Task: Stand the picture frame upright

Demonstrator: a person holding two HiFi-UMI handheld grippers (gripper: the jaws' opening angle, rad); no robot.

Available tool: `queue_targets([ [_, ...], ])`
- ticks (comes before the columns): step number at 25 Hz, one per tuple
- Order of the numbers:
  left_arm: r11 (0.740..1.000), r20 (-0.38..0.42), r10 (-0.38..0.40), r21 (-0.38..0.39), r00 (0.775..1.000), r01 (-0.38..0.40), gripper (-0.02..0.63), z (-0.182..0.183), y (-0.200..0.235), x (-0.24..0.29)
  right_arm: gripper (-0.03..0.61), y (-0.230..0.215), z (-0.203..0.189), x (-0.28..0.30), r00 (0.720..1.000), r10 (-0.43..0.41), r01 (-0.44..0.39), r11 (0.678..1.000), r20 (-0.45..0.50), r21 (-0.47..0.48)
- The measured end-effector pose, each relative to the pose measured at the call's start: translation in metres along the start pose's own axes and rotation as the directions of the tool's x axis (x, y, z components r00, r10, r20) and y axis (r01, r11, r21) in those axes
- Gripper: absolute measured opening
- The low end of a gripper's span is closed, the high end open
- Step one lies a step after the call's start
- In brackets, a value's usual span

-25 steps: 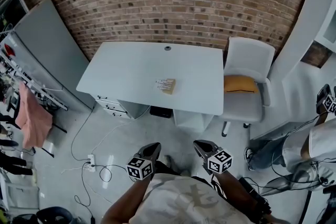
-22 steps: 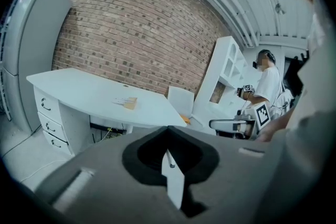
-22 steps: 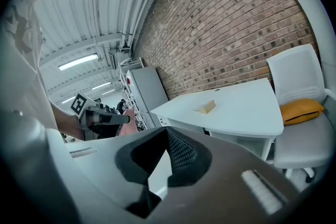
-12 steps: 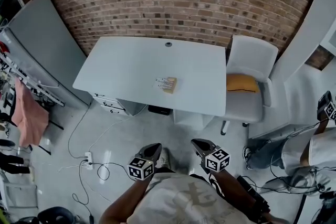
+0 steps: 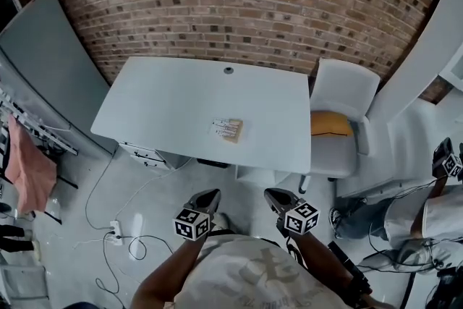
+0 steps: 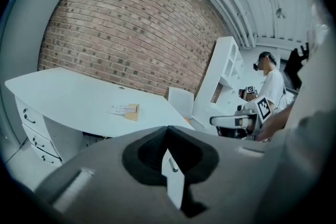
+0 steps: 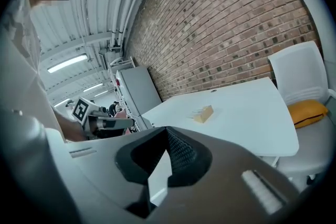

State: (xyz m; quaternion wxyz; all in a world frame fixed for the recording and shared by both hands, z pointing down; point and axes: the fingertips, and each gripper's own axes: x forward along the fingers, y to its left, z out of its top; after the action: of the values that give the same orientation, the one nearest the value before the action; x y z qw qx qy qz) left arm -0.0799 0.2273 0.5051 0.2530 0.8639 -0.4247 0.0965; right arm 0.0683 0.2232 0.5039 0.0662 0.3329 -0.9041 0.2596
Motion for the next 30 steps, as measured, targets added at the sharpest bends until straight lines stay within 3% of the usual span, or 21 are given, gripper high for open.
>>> queue_targets([
  [6, 0.999, 0.006, -0.043, 0.001, 0.999, 0.043, 0.002, 0.023, 0.031, 0.009, 0.006, 0.001, 0.018, 0.031, 1.0, -0.017, 0.017, 1.0, -0.008, -0.02],
  [17, 0.997, 0.0, -0.075, -0.025, 0.997, 0.075, 0.002, 0.031, 0.093, 0.005, 0.006, 0.0, 0.043, 0.079, 0.998, -0.061, 0.061, 0.996, -0.001, -0.062],
  [30, 0.991, 0.003, -0.132, -0.034, 0.991, 0.132, 0.002, 0.046, 0.11, 0.01, 0.006, -0.024, 0.059, 0.109, 0.99, -0.136, 0.133, 0.988, -0.038, -0.075],
])
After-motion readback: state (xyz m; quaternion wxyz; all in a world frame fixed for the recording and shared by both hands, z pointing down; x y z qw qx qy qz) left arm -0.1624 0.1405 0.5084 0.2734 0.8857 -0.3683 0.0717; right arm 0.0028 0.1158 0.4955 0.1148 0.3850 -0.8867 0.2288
